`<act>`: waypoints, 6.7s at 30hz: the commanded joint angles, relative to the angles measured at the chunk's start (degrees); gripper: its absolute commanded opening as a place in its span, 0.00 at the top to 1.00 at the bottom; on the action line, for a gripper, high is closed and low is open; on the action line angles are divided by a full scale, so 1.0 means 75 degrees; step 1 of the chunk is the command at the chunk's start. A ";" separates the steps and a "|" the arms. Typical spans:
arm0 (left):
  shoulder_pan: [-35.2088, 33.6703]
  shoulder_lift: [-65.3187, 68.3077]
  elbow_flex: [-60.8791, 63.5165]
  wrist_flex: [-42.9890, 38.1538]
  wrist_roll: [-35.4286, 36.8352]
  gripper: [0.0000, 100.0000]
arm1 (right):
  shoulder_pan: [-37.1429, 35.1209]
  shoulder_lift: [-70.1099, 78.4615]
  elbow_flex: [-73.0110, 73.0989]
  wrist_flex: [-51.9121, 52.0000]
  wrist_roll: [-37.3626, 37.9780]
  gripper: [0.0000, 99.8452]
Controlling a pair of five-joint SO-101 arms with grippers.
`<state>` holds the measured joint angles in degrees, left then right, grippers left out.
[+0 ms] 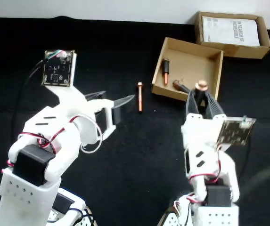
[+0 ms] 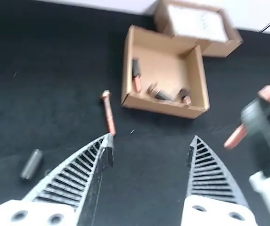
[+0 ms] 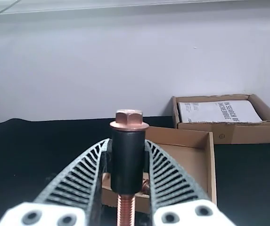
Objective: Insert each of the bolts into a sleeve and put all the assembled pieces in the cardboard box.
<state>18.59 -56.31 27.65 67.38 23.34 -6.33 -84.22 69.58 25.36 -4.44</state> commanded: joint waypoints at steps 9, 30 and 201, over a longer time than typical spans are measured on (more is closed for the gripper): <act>-0.0498 -0.1330 0.2925 -0.0059 -0.0035 0.74 | 0.0111 0.3897 -0.3429 0.0041 -0.0105 0.99; -0.2397 -0.4800 0.8188 -0.2673 0.0035 0.74 | 0.0358 1.0790 -1.0872 0.3429 -0.0867 0.99; -0.7988 -0.6359 0.9254 -0.0738 -0.1594 0.74 | -0.1342 1.2923 -2.2781 0.9887 -0.0586 0.99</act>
<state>-42.59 -103.60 96.13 61.85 11.91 -17.05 21.01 -95.16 97.10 -9.54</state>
